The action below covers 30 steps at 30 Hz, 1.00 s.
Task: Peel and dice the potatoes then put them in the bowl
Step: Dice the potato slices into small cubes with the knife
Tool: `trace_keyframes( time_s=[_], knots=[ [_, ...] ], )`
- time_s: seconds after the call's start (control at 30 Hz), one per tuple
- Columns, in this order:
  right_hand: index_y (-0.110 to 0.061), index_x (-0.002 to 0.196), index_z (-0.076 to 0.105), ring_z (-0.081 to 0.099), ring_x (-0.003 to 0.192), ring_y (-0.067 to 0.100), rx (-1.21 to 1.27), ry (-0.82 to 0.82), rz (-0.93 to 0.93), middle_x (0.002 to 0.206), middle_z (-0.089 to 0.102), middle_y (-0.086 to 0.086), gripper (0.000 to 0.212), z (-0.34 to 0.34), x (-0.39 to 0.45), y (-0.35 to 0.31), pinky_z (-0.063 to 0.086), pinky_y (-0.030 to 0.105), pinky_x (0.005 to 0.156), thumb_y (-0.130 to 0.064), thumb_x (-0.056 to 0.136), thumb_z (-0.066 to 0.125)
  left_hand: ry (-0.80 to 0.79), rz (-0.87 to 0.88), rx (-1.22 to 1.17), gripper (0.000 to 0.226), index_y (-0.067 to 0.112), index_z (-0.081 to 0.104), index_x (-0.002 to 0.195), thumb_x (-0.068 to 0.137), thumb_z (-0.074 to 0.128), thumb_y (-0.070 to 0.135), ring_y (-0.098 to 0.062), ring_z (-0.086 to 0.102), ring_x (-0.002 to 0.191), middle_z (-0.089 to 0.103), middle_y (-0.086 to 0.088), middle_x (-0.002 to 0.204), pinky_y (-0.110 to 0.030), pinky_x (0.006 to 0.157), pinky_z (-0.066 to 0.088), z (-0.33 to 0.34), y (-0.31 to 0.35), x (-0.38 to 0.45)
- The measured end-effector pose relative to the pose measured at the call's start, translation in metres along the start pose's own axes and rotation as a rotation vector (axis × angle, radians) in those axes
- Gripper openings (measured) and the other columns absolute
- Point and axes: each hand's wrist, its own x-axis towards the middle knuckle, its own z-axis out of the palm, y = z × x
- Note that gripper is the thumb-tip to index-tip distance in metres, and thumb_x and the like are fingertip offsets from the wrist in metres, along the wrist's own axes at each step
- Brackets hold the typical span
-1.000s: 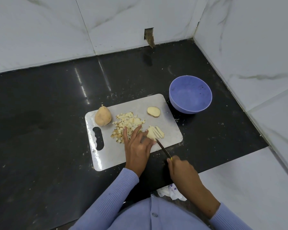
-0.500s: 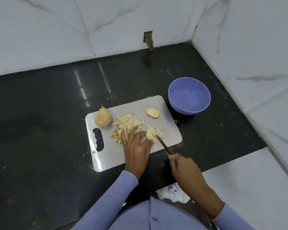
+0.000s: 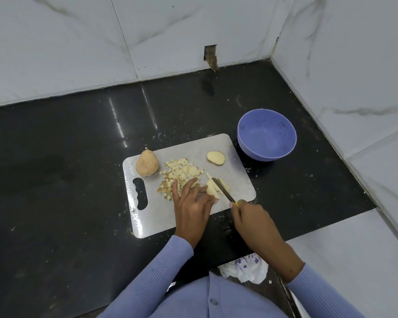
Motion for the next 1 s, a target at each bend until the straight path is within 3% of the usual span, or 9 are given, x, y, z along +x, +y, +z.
trace_keyframes(
  time_s=[0.2, 0.3, 0.53, 0.7, 0.83, 1.0],
  knots=[
    [-0.010, 0.103, 0.053, 0.060, 0.090, 0.029, -0.020, -0.018, -0.012, 0.094, 0.062, 0.010, 0.039, 0.011, 0.014, -0.013, 0.045, 0.036, 0.075, -0.038, 0.103, 0.025, 0.006, 0.002, 0.007, 0.022, 0.016, 0.073, 0.070, 0.083, 0.061, 0.028, -0.029, 0.061, 0.107, 0.071, -0.002, 0.087, -0.054, 0.111, 0.018, 0.003, -0.002, -0.001],
    [-0.009, 0.107, 0.050, 0.060, 0.092, 0.029, -0.072, -0.027, 0.003, 0.099, 0.062, 0.011, 0.039, 0.017, 0.016, -0.017, 0.045, 0.036, 0.074, -0.036, 0.104, 0.023, 0.010, 0.001, 0.012, 0.016, 0.016, 0.073, 0.070, 0.081, 0.066, 0.024, -0.029, 0.060, 0.108, 0.071, -0.002, 0.089, -0.054, 0.111, 0.017, 0.005, -0.003, -0.002],
    [-0.012, 0.107, 0.047, 0.063, 0.090, 0.022, -0.151, -0.071, 0.052, 0.091, 0.060, 0.004, 0.034, 0.022, -0.018, 0.007, 0.042, 0.028, 0.067, -0.036, 0.104, 0.022, 0.007, 0.004, 0.029, 0.006, 0.016, 0.074, 0.071, 0.076, 0.076, 0.017, -0.030, 0.060, 0.109, 0.071, -0.004, 0.090, -0.056, 0.110, 0.018, 0.006, -0.002, -0.002],
    [-0.020, 0.089, 0.034, 0.065, 0.089, 0.024, -0.164, -0.084, 0.109, 0.093, 0.066, 0.004, 0.029, 0.023, -0.035, 0.023, 0.040, 0.028, 0.065, -0.040, 0.103, 0.019, 0.005, 0.010, 0.028, 0.008, 0.015, 0.074, 0.071, 0.073, 0.081, 0.016, -0.030, 0.059, 0.111, 0.072, -0.004, 0.092, -0.055, 0.112, 0.016, 0.006, -0.002, -0.002],
    [-0.020, 0.086, 0.041, 0.060, 0.074, 0.019, -0.088, -0.066, 0.100, 0.074, 0.052, -0.003, 0.033, 0.022, -0.034, 0.029, 0.043, 0.025, 0.064, -0.042, 0.102, 0.022, 0.019, 0.008, 0.029, 0.008, 0.015, 0.073, 0.071, 0.078, 0.075, 0.017, -0.029, 0.057, 0.114, 0.071, -0.004, 0.095, -0.053, 0.113, 0.015, 0.004, -0.002, -0.003],
    [-0.018, 0.082, 0.045, 0.052, 0.065, 0.015, 0.013, -0.017, 0.030, 0.068, 0.049, -0.005, 0.035, 0.009, -0.030, 0.015, 0.043, 0.028, 0.064, -0.041, 0.102, 0.027, 0.036, -0.028, 0.005, 0.019, 0.017, 0.075, 0.076, 0.085, 0.062, 0.027, -0.028, 0.051, 0.113, 0.067, -0.005, 0.097, -0.049, 0.113, 0.013, 0.002, -0.001, -0.005]
  ],
)
